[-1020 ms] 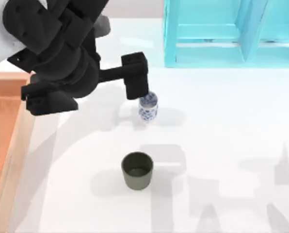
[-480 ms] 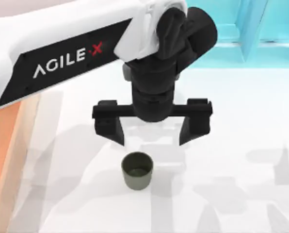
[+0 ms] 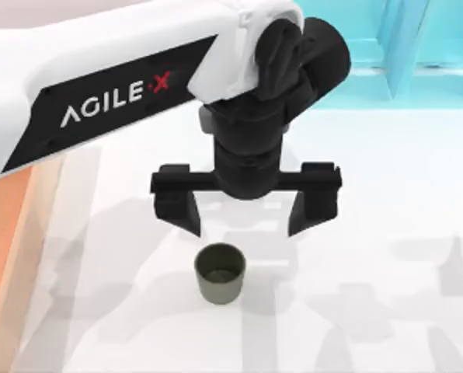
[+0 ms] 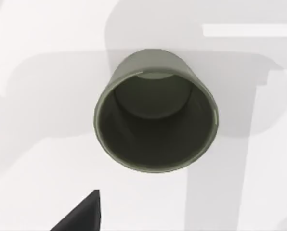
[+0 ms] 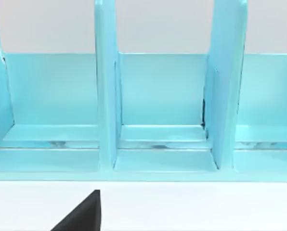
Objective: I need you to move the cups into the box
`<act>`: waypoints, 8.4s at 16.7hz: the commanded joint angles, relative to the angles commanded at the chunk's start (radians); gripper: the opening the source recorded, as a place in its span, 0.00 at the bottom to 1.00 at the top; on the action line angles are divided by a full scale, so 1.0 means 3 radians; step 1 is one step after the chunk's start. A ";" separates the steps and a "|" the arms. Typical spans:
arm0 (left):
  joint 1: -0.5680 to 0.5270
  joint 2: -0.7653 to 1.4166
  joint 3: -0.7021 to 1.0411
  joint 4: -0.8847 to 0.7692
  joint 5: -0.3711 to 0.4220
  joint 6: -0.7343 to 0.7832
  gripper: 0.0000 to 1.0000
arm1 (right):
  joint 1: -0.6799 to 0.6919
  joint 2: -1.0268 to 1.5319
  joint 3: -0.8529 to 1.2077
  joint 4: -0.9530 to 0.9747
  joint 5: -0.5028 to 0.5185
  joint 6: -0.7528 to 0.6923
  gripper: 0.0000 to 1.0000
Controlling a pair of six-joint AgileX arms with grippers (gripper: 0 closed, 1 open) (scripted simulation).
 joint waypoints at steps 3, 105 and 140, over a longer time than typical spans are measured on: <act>0.0000 0.0063 -0.0277 0.0336 0.0000 0.0007 1.00 | 0.0000 0.0000 0.0000 0.0000 0.0000 0.0000 1.00; 0.3903 -0.2001 -0.2525 0.0512 0.0188 0.3876 0.98 | 0.0000 0.0000 0.0000 0.0000 0.0000 0.0000 1.00; 0.2815 -0.0538 0.0411 -0.1084 0.0080 0.2799 1.00 | 0.0000 0.0000 0.0000 0.0000 0.0000 0.0000 1.00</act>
